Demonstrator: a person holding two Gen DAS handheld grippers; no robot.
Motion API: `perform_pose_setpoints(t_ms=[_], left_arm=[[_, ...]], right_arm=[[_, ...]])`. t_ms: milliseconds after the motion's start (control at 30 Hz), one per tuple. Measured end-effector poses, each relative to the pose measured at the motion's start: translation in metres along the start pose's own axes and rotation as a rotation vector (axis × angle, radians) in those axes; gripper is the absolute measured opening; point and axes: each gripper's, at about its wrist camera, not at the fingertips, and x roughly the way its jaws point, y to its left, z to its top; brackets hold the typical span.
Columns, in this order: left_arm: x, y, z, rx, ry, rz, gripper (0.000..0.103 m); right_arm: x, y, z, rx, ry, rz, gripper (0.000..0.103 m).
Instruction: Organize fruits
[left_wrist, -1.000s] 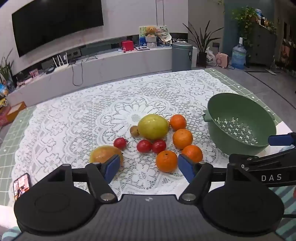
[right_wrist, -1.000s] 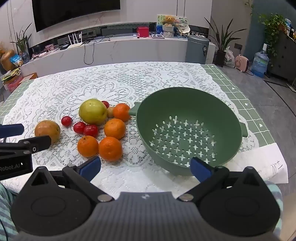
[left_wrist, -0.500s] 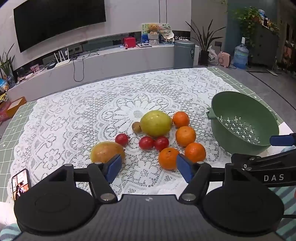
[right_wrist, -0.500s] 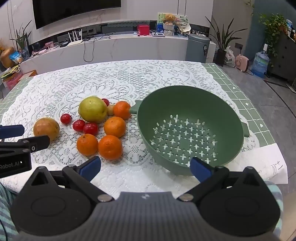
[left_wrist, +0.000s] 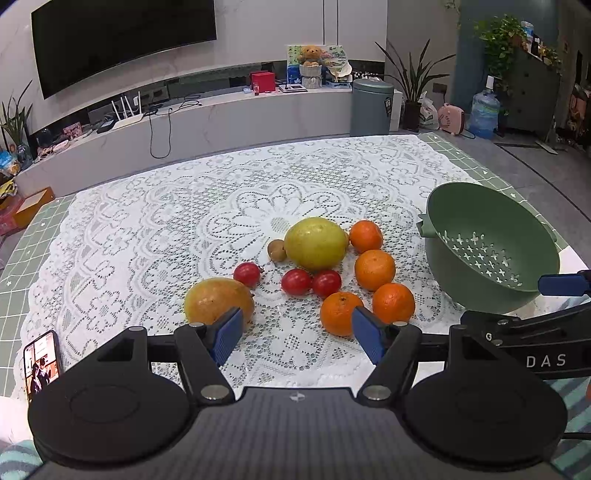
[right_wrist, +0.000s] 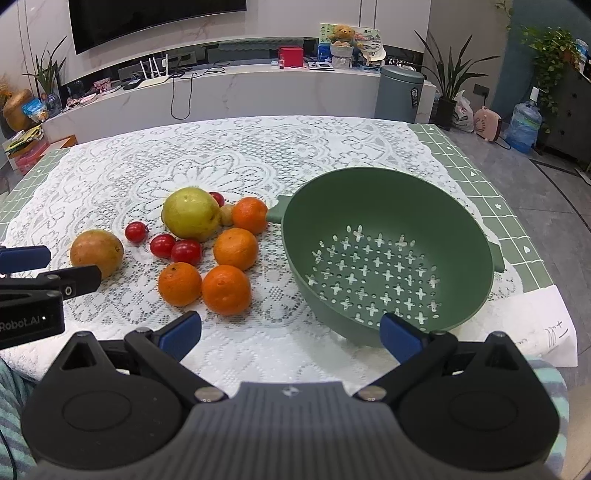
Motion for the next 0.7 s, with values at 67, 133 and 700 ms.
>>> perform_pose_setpoints(t_ms=[67, 133, 700], left_arm=[[0.0000, 0.0004, -0.0001, -0.001, 0.001, 0.000, 0.080], [-0.0001, 0.0004, -0.0001, 0.000, 0.001, 0.000, 0.080], [-0.0002, 0.0003, -0.0009, 0.002, 0.007, -0.001, 0.080]], right_arm=[[0.0002, 0.0005, 0.0000, 0.000, 0.002, -0.001, 0.099], [0.0006, 0.0008, -0.0001, 0.000, 0.003, 0.000, 0.099], [0.0032, 0.0010, -0.0010, 0.014, 0.017, 0.010, 0.099]])
